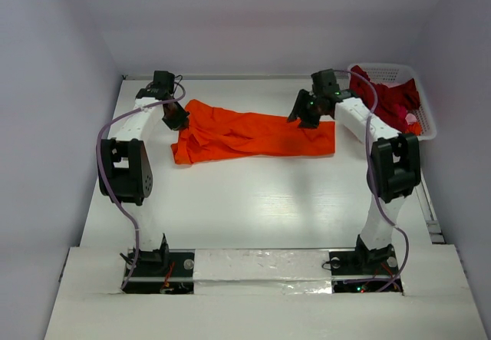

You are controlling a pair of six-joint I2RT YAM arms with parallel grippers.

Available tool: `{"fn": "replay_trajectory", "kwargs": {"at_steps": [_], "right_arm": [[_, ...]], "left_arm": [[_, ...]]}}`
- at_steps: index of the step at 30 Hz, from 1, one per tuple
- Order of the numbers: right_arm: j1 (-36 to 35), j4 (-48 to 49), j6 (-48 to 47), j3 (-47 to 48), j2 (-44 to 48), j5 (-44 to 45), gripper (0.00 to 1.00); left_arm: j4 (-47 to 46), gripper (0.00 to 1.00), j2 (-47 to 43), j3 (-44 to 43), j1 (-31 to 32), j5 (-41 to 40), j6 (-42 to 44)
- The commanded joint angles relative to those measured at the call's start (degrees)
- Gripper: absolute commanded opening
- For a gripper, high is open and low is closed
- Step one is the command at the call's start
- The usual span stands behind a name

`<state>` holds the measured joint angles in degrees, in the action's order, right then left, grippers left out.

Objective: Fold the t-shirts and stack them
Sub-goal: Fold the other side of the tshirt into a rectangle

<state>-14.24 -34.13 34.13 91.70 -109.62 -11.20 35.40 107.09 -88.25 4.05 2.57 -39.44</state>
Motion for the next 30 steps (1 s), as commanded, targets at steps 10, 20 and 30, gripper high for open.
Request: {"fn": "replay_trajectory", "kwargs": {"at_steps": [10,20,30], "right_arm": [[-4.13,0.38,-0.38,-2.23,-1.55,-2.6,0.12],[-4.13,-1.55,-1.17,2.78,-7.27,-3.39,0.0],[-4.13,-2.79,-0.91,7.44,-12.36,-4.27,0.0]], "left_arm": [[0.46,0.0,-2.14,-2.54,-0.28,-0.11,0.15],[0.99,0.0,-2.76,-3.07,-0.28,1.03,-0.11],[1.51,0.0,-2.41,-3.77,-0.28,2.79,-0.02]]}}
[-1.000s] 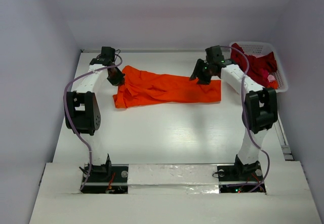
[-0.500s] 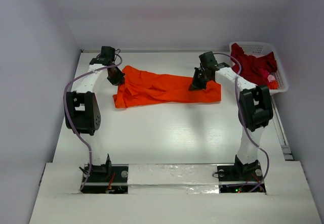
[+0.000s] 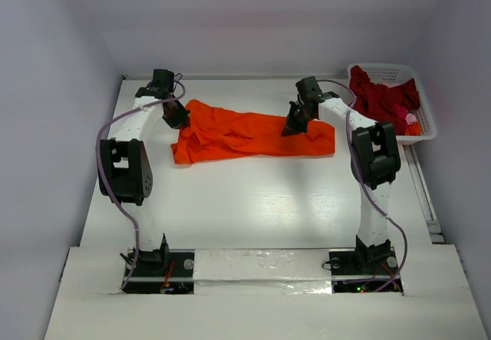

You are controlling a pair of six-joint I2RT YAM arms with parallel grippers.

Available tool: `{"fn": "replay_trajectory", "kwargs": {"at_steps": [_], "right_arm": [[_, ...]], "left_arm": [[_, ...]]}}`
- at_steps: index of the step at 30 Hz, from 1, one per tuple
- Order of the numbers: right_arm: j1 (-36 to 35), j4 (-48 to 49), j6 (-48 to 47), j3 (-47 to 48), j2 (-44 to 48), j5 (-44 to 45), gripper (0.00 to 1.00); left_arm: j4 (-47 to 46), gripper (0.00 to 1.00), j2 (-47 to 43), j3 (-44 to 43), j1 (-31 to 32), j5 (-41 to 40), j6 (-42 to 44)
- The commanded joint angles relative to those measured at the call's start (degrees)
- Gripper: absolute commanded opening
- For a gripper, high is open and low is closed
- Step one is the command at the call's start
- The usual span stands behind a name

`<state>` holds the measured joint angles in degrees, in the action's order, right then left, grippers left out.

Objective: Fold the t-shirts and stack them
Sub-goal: Fold the other side of the tshirt into a rectangle

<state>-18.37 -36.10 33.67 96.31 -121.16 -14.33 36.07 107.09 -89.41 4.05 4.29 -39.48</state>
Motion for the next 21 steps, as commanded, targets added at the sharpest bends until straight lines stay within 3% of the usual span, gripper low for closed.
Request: {"fn": "replay_trajectory", "kwargs": {"at_steps": [1,21], "right_arm": [[0.0,-0.82,-0.1,2.92,-0.83,-1.32,0.0],[-1.05,1.38,2.19,1.95,-2.32,-0.88,0.0]], "left_arm": [[0.84,0.0,-2.32,-2.79,-0.28,0.98,0.02],[1.81,0.0,-0.83,-5.34,-0.8,2.03,0.2]]}}
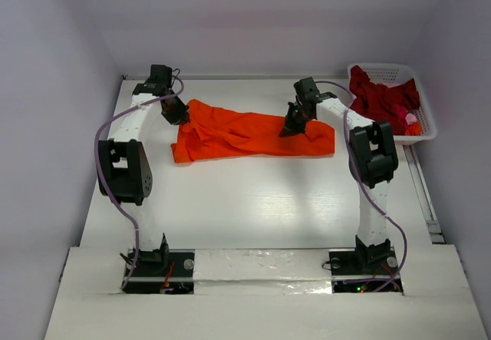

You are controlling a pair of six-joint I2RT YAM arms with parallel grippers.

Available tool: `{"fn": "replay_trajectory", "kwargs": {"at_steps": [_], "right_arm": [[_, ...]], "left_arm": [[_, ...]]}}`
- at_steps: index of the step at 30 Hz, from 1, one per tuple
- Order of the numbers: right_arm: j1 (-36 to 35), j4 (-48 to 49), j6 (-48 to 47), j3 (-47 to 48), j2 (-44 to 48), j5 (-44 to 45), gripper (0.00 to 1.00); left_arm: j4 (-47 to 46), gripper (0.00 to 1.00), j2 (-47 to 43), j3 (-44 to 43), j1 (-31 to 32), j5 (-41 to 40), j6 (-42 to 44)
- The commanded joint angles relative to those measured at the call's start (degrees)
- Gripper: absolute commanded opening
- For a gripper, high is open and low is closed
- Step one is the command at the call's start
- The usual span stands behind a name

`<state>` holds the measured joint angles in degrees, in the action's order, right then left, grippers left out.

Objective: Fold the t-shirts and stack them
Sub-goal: Fold the other side of the tshirt into a rectangle

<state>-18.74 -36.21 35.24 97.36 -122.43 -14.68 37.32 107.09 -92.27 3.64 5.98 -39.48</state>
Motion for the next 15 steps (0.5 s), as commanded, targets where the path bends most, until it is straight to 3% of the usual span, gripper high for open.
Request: {"fn": "replay_trajectory", "kwargs": {"at_steps": [1,15], "right_arm": [[-1.2,1.4,0.7,0.9,-1.14,-0.62,0.0],[-1.21,4.91,3.08,-4.55,-1.06,-2.64,0.0]], "left_arm": [[0.73,0.0,-0.74,-2.74,-0.39,0.44,0.28],[1.18,0.0,1.1,-3.09,-0.91,0.96,1.08]]}}
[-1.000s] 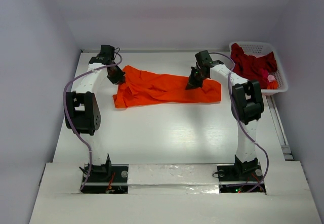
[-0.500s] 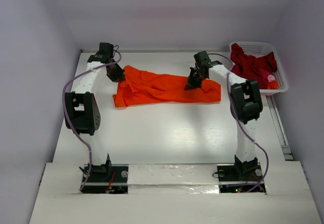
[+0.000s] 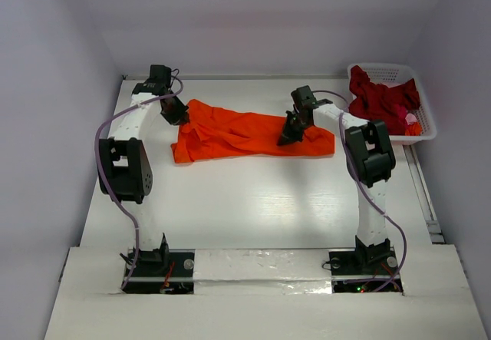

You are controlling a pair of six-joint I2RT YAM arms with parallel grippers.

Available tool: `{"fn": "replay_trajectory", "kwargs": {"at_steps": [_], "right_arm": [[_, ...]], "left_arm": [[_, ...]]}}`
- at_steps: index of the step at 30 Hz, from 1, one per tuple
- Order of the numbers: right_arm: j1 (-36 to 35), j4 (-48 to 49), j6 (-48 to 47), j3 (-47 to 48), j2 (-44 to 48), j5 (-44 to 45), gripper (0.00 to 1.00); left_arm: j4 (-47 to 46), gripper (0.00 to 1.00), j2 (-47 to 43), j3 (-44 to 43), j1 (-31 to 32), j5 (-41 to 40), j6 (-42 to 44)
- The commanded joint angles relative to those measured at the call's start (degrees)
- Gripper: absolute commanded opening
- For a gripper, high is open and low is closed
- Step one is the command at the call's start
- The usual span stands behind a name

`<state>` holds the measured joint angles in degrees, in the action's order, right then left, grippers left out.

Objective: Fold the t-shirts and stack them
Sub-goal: Fold the other side of the tshirt into a rectangle

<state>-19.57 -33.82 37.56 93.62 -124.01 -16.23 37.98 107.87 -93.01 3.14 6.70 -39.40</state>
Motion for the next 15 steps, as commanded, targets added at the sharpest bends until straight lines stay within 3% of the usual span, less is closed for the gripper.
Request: {"fn": "replay_trajectory", "kwargs": {"at_steps": [1,15], "right_arm": [[-0.38,2.71,0.67,-1.42,0.61,-1.09,0.0],[-0.38,5.43,1.55,-5.56,2.1,-1.44,0.0]], "left_arm": [[0.43,0.0,0.84,-2.44,-0.41,0.51,1.08],[-1.24,0.0,3.3,-1.12,-1.99,1.21,1.69]]}}
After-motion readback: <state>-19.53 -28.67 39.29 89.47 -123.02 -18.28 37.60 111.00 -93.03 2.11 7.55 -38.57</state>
